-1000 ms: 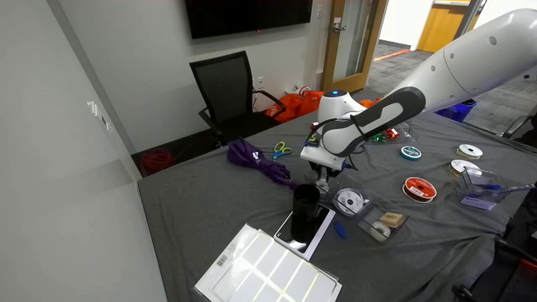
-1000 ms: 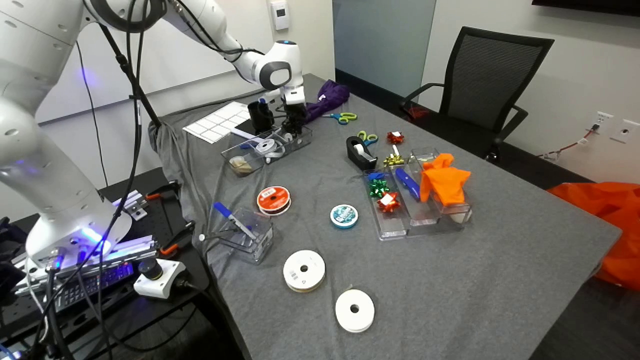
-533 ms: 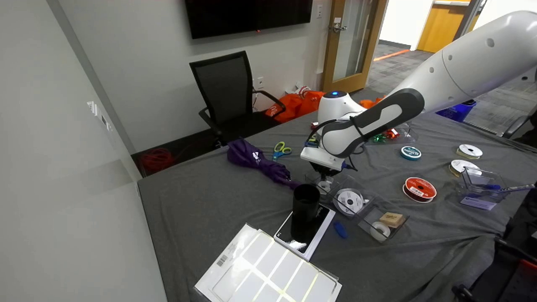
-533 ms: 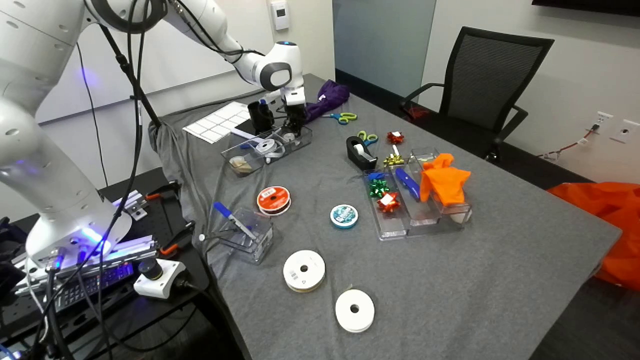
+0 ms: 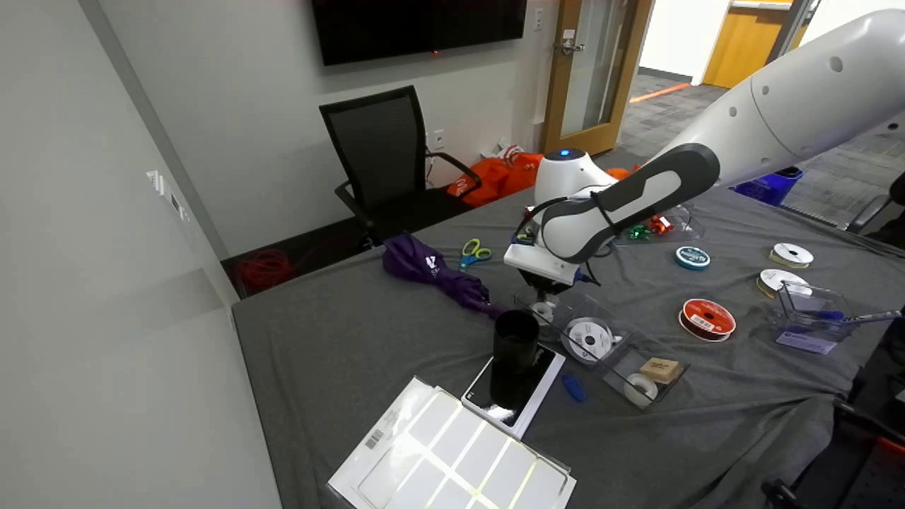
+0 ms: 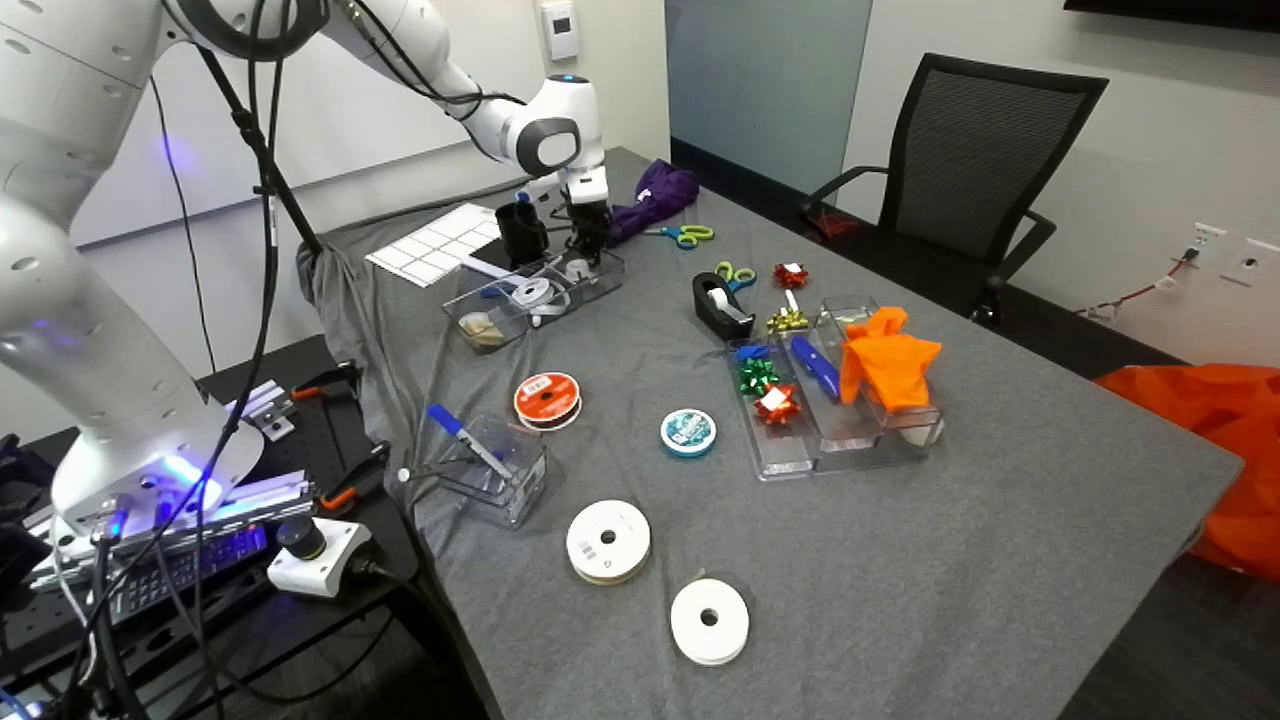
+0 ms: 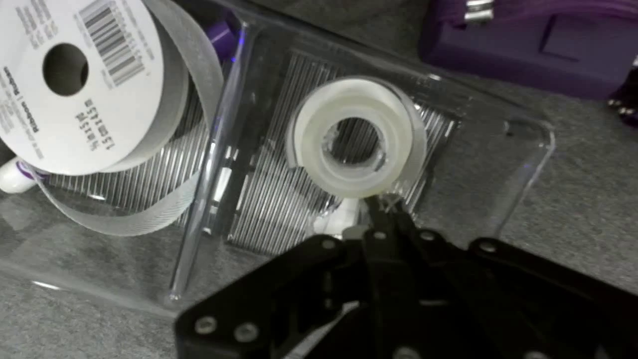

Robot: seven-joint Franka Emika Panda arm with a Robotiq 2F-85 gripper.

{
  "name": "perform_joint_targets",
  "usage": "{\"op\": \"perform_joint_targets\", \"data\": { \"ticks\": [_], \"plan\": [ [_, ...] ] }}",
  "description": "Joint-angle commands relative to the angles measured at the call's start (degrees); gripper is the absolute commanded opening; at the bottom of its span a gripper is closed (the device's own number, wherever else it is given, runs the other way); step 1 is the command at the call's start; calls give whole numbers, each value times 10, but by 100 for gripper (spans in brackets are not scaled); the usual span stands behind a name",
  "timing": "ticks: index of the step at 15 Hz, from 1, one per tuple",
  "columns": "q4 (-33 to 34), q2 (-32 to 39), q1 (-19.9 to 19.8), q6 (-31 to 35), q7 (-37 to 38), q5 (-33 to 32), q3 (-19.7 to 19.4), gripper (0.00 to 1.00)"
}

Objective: Remove the white object from the top segment of the clear case on the left and put it on the table

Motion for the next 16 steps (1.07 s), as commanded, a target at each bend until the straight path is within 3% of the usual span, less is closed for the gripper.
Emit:
{"op": "perform_joint_targets", "data": {
  "ticks": [1, 9, 16],
  "plan": [
    [-45, -49, -6, 5, -19, 12, 9, 1],
    [-92, -129, -28, -25, -81, 9, 12, 1],
    [-138, -194, -69, -92, -265, -40, -10, 1]
  ]
}}
